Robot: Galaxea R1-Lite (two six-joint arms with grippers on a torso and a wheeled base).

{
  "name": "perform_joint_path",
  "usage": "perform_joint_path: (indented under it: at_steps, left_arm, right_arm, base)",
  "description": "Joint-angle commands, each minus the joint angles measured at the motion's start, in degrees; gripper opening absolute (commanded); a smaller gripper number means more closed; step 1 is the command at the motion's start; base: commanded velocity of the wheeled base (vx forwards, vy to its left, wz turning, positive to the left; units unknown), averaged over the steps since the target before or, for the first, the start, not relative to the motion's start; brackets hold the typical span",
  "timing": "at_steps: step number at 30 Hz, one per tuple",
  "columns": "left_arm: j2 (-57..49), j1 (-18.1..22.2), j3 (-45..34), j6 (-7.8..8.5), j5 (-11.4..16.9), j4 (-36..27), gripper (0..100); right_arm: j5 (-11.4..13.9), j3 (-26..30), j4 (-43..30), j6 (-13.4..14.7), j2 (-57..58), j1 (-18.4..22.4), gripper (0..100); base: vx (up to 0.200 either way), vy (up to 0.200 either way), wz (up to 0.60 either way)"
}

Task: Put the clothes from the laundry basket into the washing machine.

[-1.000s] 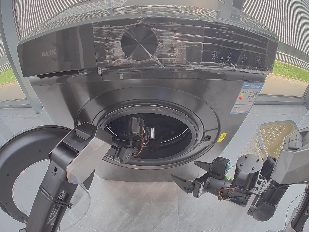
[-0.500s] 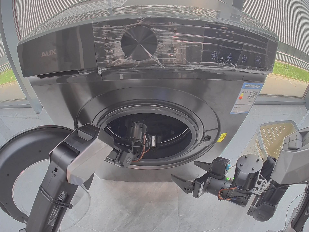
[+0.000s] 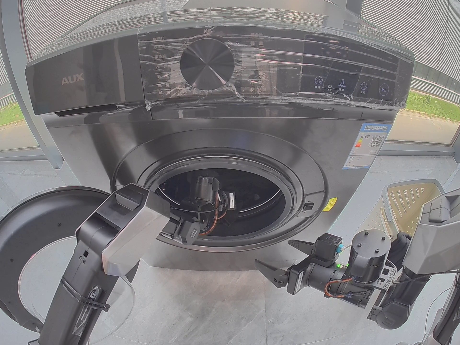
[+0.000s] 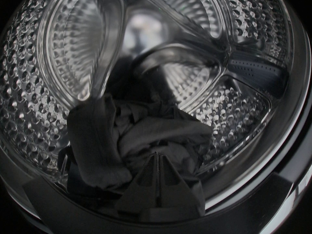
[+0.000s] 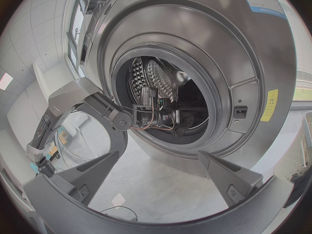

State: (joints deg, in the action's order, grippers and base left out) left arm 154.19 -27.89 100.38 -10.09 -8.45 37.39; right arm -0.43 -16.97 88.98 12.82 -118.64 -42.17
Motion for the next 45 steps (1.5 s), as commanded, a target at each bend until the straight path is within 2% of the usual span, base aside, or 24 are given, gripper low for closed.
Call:
perform_joint_path:
  at_steps: [1,5,13,14,20,24,37,38,45]
  left_arm:
    - [0.5,0.73,5.18,-0.98,-0.34,0.23,0]
    - [1.12,1.17,7.73,-1.77,-0.87,1.02,0]
    - [0.68,-0.32,3.25,-1.77,-0.87,0.76,0]
    - [0.41,-0.58,2.72,-1.77,-0.87,0.67,100]
    - [-2.4,-1.9,-0.45,-2.21,-0.87,0.14,100]
    - [-4.25,-2.52,-4.05,-2.47,-0.08,-3.99,100]
    - [0.59,-2.34,-4.31,-2.04,0.01,-3.99,100]
    - [0.94,-2.25,-4.05,-1.95,0.01,-3.9,0]
    - [1.29,-1.81,-3.26,-2.12,0.01,-3.55,0]
  right_arm:
    - [0.08,0.01,0.14,0.01,-0.01,-0.02,100]
    - [0.08,0.01,0.14,0.01,-0.01,-0.02,100]
    - [-0.01,0.01,0.14,0.01,0.07,-0.02,100]
    - [0.08,0.01,0.14,0.01,0.07,-0.02,100]
    - [0.08,-0.08,0.14,0.01,0.16,-0.02,100]
    - [-0.01,-0.08,0.14,0.01,0.16,-0.11,100]
    - [-0.01,-0.08,0.14,0.01,0.07,-0.11,100]
    - [-0.01,-0.08,0.14,0.01,0.07,-0.11,100]
    - [0.08,-0.08,0.14,0.01,-0.01,-0.11,100]
  base:
    - [0.0,0.0,0.0]
    - [0.0,0.0,0.0]
    - [0.0,0.0,0.0]
    - [0.0,0.0,0.0]
    - [0.0,0.0,0.0]
    - [0.0,0.0,0.0]
    - [0.0,0.0,0.0]
    - [0.0,0.0,0.0]
    - [0.0,0.0,0.0]
